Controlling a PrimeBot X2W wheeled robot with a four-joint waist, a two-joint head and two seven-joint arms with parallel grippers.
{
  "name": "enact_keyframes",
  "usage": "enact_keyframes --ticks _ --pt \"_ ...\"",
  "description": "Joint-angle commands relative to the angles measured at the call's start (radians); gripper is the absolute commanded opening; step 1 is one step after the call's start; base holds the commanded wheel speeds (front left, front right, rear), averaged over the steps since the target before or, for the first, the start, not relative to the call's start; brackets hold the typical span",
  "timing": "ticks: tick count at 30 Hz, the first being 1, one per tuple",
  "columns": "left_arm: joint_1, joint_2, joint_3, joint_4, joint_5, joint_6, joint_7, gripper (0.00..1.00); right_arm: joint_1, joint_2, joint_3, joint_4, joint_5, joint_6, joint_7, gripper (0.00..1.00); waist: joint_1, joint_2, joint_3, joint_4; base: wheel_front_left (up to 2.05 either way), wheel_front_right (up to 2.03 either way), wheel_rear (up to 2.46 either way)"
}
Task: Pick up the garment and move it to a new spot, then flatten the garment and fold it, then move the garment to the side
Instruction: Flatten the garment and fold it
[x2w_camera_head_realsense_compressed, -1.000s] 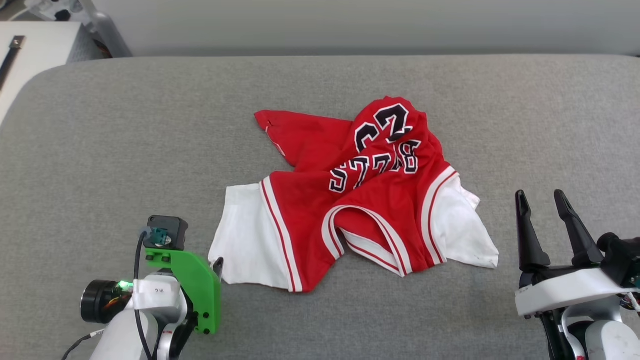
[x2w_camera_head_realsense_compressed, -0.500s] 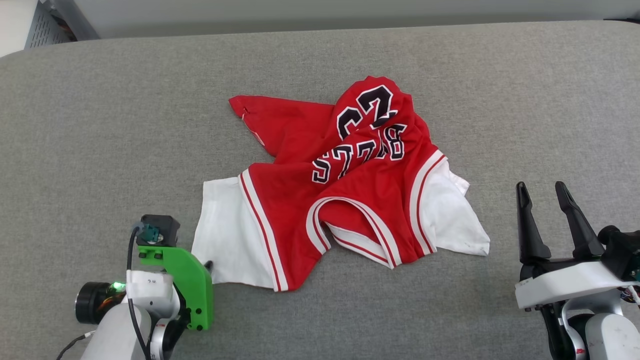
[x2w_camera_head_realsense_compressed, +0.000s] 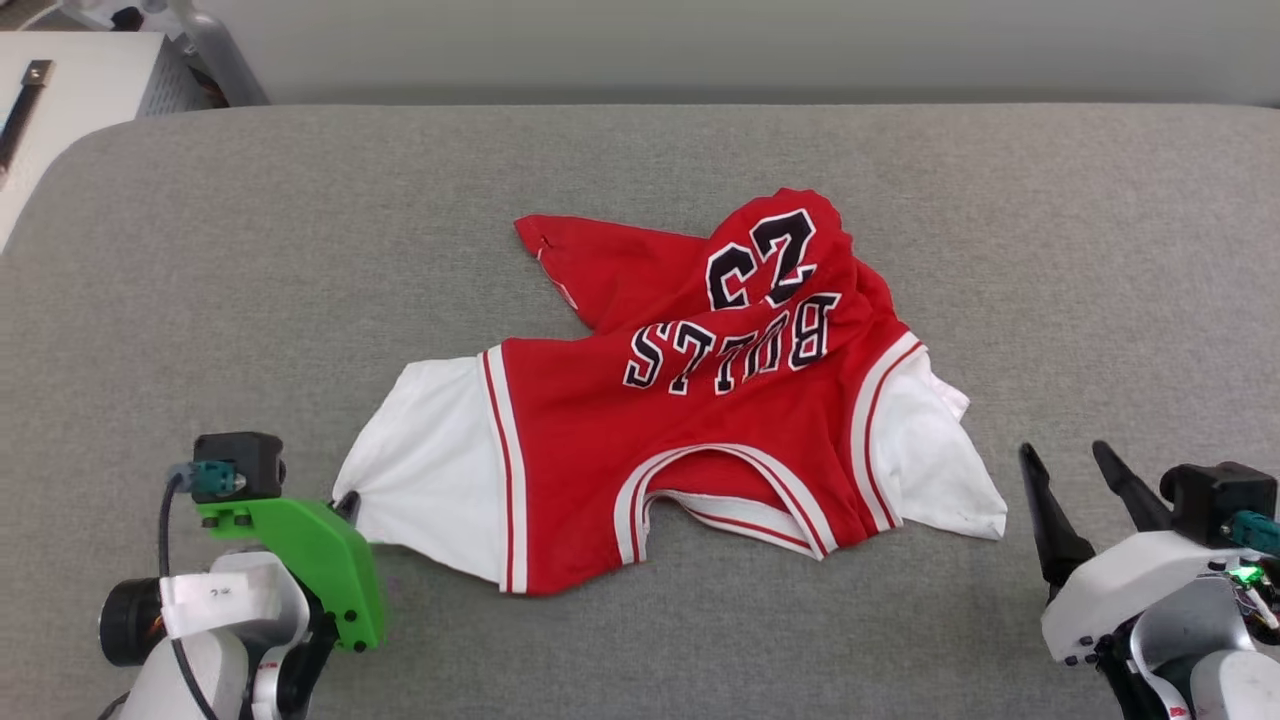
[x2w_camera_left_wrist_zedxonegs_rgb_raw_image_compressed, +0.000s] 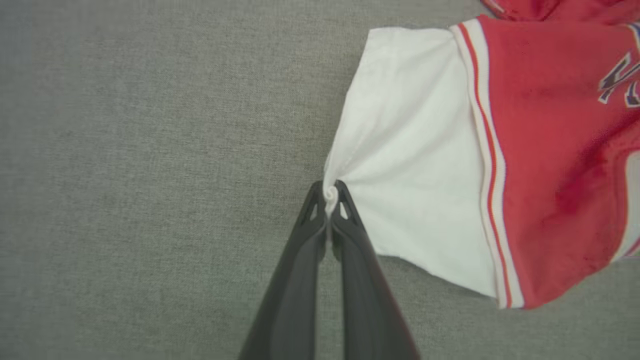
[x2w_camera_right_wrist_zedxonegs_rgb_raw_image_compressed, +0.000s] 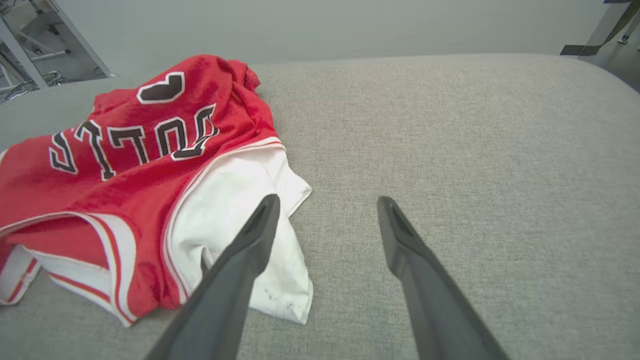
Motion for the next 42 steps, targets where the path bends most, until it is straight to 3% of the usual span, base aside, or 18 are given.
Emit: enact_keyframes --ticks 1,11,15,23,33,35,42 --pt "0.024 0.012 0.011 -0.029 -0.01 0.009 0.002 0.0 0.01 -0.008 0.003 0.003 0.008 -0.001 0.05 1.0 0.0 0.0 -0.023 0.026 0.0 0.0 0.0" --pt "0.116 0.011 -0.004 -0.214 -0.026 0.03 0.058 0.0 -0.024 -0.012 -0.001 -0.04 -0.024 -0.001 0.59 1.0 0.0 0.0 -0.028 0.066 0.0 0.0 0.0" --pt "0.119 0.008 -0.02 -0.242 -0.023 0.032 0.07 0.0 -0.059 0.011 -0.033 -0.052 -0.072 -0.001 0.713 1.0 0.0 0.0 -0.015 0.08 0.0 0.0 0.0" --pt "0.095 0.002 -0.038 -0.261 -0.022 0.031 0.073 0.0 -0.094 0.05 -0.048 -0.023 -0.119 -0.001 0.801 1.0 0.0 0.0 0.029 0.104 0.0 0.0 0.0" --pt "0.073 -0.003 -0.048 -0.245 -0.028 0.029 0.065 0.0 -0.101 0.048 -0.015 0.048 -0.099 -0.001 0.776 1.0 0.0 0.0 0.063 0.122 0.0 0.0 0.0" --pt "0.071 -0.003 -0.049 -0.239 -0.03 0.028 0.064 0.0 -0.1 0.039 -0.002 0.069 -0.09 -0.001 0.772 0.0 0.0 0.0 0.063 0.122 0.0 0.0 0.0" --pt "0.079 0.004 -0.039 -0.222 -0.037 0.032 0.055 0.0 -0.109 -0.008 0.006 0.076 -0.054 -0.001 0.703 0.0 0.0 0.0 0.023 0.11 0.0 0.0 0.0"
